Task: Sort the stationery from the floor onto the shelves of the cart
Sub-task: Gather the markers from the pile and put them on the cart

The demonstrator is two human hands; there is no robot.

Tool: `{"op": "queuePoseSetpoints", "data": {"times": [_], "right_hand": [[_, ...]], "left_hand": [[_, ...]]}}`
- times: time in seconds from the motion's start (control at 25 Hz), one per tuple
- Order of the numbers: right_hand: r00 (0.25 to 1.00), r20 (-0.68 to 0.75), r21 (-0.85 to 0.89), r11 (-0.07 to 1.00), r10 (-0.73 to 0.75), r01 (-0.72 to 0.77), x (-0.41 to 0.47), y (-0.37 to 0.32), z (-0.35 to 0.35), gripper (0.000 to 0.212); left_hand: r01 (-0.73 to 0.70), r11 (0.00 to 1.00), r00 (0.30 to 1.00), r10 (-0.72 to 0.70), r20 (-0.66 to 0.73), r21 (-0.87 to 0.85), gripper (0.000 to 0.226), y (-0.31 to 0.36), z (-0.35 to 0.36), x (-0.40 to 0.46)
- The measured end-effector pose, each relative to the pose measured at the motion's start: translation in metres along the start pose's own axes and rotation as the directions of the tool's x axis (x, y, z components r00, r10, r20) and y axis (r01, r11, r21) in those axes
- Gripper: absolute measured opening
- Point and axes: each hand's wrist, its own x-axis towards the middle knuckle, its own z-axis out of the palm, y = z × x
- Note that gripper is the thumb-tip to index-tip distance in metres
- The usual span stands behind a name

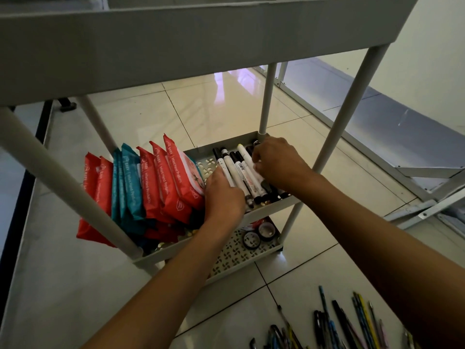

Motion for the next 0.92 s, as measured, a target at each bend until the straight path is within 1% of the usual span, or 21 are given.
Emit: {"op": "queuePoseSetpoints", "data": {"times": [0.08,0.12,0.2,0.24,0.28,0.36,0.44,0.52,0.56,0.72,0.84,0.92], "right_hand": [[1.0,0.02,-0.023,1.0,-0.011,0.011,-0.005,0.002,-0.002,0.016],[0.999,-0.006,-0.017,0.999,-0.048,0.048,-0.006,0.0,-0.005,0.016],[0.986,-0.093,0.077,0.986,-0.14,0.147,-0.001,-0.01,-0.013,0.02],[0.98,-0.095,0.133,0.974,-0.174,0.186,0.006,-0.017,-0.014,0.022],[0.978,-0.058,0.155,0.966,-0.2,0.206,0.015,-0.024,-0.014,0.025],[0.976,0.051,0.096,0.974,-0.209,0.204,0.034,-0.037,-0.004,0.029],[0.98,0.125,-0.008,0.988,-0.154,0.157,0.047,-0.042,0.007,0.033],[0.983,0.136,-0.042,0.991,-0.119,0.126,0.052,-0.04,0.012,0.038],[0.984,0.131,-0.042,0.99,-0.125,0.131,0.053,-0.038,0.012,0.039],[0.962,0.164,-0.079,0.969,-0.218,0.233,0.049,-0.034,0.006,0.035],[0.955,0.178,-0.058,0.966,-0.237,0.251,0.045,-0.028,0.004,0.036],[0.951,0.17,-0.053,0.961,-0.258,0.27,0.041,-0.023,0.002,0.033]], "left_hand": [[-0.004,1.0,1.0,0.004,-0.007,-0.004,0.068,0.002,0.0,-0.004],[0.002,1.0,1.0,-0.002,-0.008,-0.008,0.071,0.004,-0.001,-0.006],[0.022,1.0,0.999,-0.022,-0.025,-0.017,0.073,0.009,-0.002,-0.009],[0.03,0.999,0.999,-0.032,-0.037,-0.034,0.074,0.01,-0.002,-0.009],[0.035,0.998,0.999,-0.037,-0.039,-0.046,0.074,0.01,-0.002,-0.009],[0.038,0.998,0.998,-0.04,-0.043,-0.047,0.076,0.008,-0.001,-0.008],[0.045,0.997,0.998,-0.047,-0.043,-0.059,0.079,0.003,-0.001,-0.004],[0.017,0.998,0.999,-0.02,-0.049,-0.06,0.08,-0.001,-0.001,0.0],[0.013,0.998,0.999,-0.016,-0.049,-0.061,0.08,-0.001,-0.001,0.0],[0.017,0.996,0.999,-0.021,-0.043,-0.084,0.076,0.002,-0.002,-0.001],[0.007,0.998,0.999,-0.01,-0.035,-0.07,0.075,-0.004,-0.002,0.002],[-0.004,0.998,0.999,0.002,-0.036,-0.064,0.073,-0.005,0.0,0.004]]}}
